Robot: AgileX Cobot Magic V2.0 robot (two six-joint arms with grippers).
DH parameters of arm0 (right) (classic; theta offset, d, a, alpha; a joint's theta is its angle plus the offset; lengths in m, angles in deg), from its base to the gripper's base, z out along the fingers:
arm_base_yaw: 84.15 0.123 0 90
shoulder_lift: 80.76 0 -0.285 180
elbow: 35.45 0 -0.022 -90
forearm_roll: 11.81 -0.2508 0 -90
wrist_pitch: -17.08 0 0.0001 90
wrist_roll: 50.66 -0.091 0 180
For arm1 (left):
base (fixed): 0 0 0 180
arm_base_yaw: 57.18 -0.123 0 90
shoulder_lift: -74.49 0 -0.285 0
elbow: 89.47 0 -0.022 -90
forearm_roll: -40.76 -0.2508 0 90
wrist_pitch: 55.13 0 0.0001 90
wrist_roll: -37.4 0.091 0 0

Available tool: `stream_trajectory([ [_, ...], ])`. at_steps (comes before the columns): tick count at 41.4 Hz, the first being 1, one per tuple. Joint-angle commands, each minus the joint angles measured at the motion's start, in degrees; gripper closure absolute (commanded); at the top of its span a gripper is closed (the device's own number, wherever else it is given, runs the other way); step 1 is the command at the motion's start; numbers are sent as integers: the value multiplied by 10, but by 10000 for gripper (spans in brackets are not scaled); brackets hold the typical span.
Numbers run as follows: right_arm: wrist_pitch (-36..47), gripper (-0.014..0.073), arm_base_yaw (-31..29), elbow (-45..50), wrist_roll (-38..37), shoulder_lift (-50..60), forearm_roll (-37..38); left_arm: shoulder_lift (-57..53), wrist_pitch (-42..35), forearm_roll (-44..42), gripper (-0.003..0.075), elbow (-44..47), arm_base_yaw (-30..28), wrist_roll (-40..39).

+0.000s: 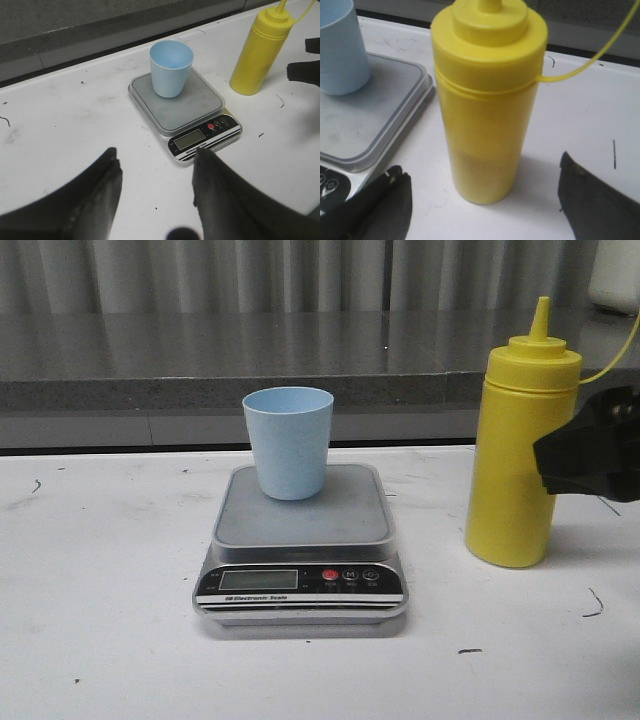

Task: Pour seasoning into cup on scale with both arms
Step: 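Move the right gripper to the yellow squeeze bottle and grasp it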

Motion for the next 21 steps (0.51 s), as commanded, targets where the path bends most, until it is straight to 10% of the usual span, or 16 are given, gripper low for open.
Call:
stream_trajectory([
  [1, 114, -21, 0, -13, -2, -40, 2, 1, -41, 4, 386, -15, 1, -6],
  [21, 319, -21, -2, -54, -2, -229, 0, 1, -41, 4, 386, -15, 1, -6],
])
